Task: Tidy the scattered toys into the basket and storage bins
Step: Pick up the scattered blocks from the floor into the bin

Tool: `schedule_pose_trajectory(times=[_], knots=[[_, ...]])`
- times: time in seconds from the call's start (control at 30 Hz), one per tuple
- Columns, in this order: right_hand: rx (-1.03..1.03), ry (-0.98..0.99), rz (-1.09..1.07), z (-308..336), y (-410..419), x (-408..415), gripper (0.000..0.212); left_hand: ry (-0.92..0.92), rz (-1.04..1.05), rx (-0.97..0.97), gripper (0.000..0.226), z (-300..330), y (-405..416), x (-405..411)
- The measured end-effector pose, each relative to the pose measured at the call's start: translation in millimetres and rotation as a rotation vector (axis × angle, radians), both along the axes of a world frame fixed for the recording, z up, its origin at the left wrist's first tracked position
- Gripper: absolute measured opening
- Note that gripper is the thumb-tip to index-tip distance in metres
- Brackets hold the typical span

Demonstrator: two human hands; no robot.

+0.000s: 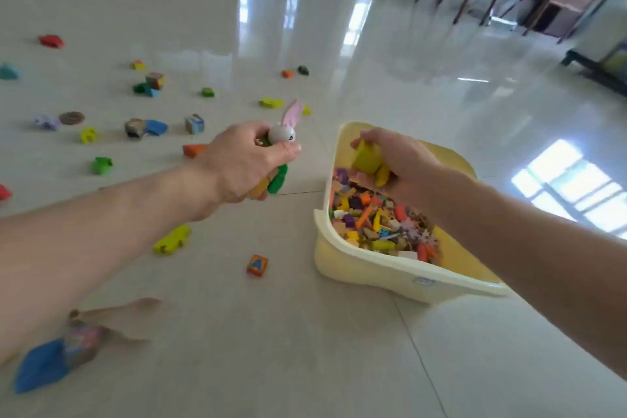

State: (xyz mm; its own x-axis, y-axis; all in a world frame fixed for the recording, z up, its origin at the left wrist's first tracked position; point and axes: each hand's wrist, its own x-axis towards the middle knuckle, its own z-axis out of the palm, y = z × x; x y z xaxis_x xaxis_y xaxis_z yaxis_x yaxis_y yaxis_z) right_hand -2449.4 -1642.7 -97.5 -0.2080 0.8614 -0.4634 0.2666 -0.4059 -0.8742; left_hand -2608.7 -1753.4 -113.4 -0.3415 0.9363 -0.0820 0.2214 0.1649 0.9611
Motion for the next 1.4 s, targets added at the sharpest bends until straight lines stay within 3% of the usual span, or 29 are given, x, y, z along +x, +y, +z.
schedule_pose_trajectory(times=[0.1,0.17,0.27,0.33,0.43,0.57,0.7,0.77,0.87,0.93,1.0,1.07,1.2,1.3,1.4], knots=[[-0.025,0.097,-0.266,-3,48,56,0.017,-0.052,-0.099,-0.097,0.023,-3,55,52],[-0.090,0.140,-0.367,-15,69,80,0.022,-0.114,-0.093,-0.175,0.037,-11,80,81],[-0.144,0.123,-0.394,-30,82,94,0.021,-0.405,-0.112,-0.230,0.069,-30,98,99],[-0.135,0.052,-0.330,-33,85,92,0.030,-0.476,-0.115,-0.233,0.072,-37,95,96],[0.008,-0.137,-0.263,-33,82,74,0.048,-0.295,-0.022,-0.232,0.067,-48,83,68],[0.349,-0.160,-0.103,-44,50,20,0.033,-0.145,0.189,-0.184,0.052,-67,43,6],[0.620,-0.064,0.255,-72,-8,-50,0.024,-0.054,0.330,-0.241,0.067,-89,-18,-42],[0.662,-0.098,0.525,-99,-39,-76,0.022,-0.015,0.422,-0.251,0.058,-105,-49,-61],[0.658,-0.520,1.045,-165,-67,-88,0.039,0.054,0.631,-0.229,0.031,-129,-92,-87],[0.690,-0.877,1.209,-202,-67,-81,0.048,0.141,0.685,-0.262,0.025,-141,-114,-98],[0.744,-0.998,1.177,-222,-62,-72,0.046,0.196,0.667,-0.279,0.033,-150,-129,-102],[0.748,-0.979,1.091,-230,-62,-66,0.041,0.239,0.610,-0.295,0.049,-157,-138,-98],[0.753,-0.889,1.011,-232,-67,-67,0.023,0.465,0.478,-0.372,0.037,-176,-145,-95],[0.599,-0.781,0.947,-223,-74,-81,0.021,0.607,0.333,-0.462,0.043,-185,-148,-97],[0.251,-0.459,0.770,-210,-87,-101,0.004,0.730,0.121,-0.530,0.052,-192,-153,-99]])
